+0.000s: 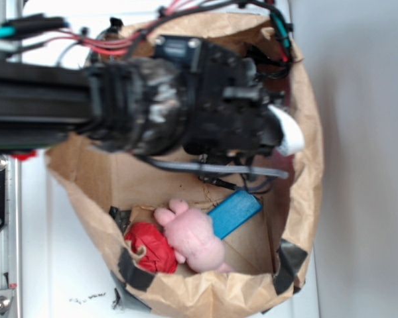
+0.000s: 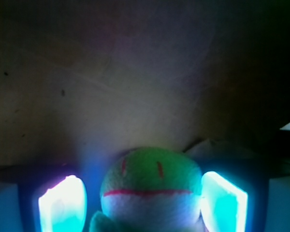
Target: Grab the green animal.
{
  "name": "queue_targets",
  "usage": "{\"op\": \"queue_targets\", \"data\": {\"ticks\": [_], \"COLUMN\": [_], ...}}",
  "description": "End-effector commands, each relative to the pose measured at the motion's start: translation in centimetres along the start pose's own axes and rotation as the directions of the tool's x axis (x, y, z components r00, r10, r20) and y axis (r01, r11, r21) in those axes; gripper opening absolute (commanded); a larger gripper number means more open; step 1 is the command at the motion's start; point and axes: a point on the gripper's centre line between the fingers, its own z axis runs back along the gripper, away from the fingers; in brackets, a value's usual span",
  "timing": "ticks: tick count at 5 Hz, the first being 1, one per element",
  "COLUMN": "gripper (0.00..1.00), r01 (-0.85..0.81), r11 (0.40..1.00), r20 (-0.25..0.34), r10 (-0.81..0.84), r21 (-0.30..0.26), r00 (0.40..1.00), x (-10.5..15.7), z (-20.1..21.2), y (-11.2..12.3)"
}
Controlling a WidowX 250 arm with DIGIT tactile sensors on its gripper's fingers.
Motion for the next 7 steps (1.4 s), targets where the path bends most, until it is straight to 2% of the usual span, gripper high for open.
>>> {"op": "queue_targets", "data": {"ticks": [1, 3, 4, 5, 6, 7], "gripper": [0.0, 0.0, 0.0, 0.0, 0.0, 0.0], "r01": [-0.038, -0.059, -0.065, -0.073, -0.082, -0.078], "r11": [0.998, 0.998, 0.997, 0.995, 0.982, 0.974], "r20": [0.06, 0.086, 0.103, 0.092, 0.092, 0.129], "r10": [0.036, 0.056, 0.068, 0.08, 0.099, 0.106], "r21": [0.043, 0.024, -0.028, -0.074, -0.171, -0.211], "r00": [0.998, 0.995, 0.992, 0.993, 0.991, 0.986], "x": [-0.1, 0.0, 0.1, 0.0, -0.2, -1.0], "z": [0.7, 1.1, 2.0, 2.8, 4.9, 7.6], "y": [1.0, 2.2, 3.1, 4.1, 5.6, 4.9]}}
